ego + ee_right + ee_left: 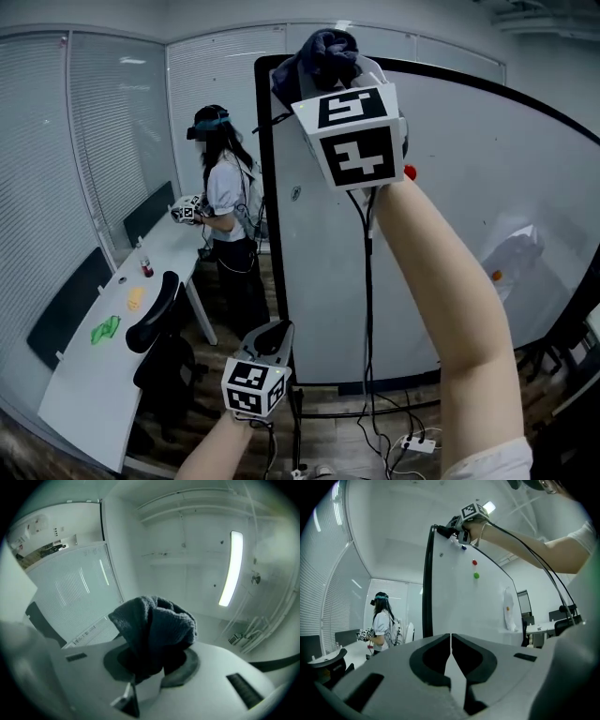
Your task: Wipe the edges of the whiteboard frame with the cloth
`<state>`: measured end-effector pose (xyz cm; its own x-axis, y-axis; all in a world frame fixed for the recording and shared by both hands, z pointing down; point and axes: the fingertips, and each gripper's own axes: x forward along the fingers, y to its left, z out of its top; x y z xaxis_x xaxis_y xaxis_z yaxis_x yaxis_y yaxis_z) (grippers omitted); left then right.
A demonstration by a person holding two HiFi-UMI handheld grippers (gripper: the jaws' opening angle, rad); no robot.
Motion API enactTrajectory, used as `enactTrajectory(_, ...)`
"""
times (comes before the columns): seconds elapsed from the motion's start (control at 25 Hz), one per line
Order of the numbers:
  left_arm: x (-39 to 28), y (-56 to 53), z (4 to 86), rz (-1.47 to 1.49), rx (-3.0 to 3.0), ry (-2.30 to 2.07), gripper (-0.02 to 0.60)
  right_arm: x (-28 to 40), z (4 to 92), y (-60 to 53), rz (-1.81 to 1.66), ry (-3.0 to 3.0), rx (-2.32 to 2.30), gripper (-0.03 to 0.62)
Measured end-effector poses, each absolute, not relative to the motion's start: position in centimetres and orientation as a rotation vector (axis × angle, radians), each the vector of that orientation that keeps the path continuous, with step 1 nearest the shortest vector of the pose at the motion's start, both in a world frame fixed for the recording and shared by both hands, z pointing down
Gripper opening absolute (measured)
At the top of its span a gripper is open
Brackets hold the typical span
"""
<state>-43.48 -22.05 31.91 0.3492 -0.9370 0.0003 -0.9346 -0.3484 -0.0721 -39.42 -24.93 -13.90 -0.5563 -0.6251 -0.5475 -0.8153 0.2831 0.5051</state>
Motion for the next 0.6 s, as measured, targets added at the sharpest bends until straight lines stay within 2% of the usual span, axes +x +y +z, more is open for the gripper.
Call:
enactTrajectory(0.28,-39.2,-21.7,31.3,-0.064,-2.577,1.645,0.025,-33.8,-14.1,-26.1,1.063,2.315,-1.475,0.077)
enactTrajectory(0.6,-33.6,-21.8,31.5,-0.127,-2.56,1.573,0.025,-24.2,-15.2,-27.7,0.908,2.291,-1.645,0.077)
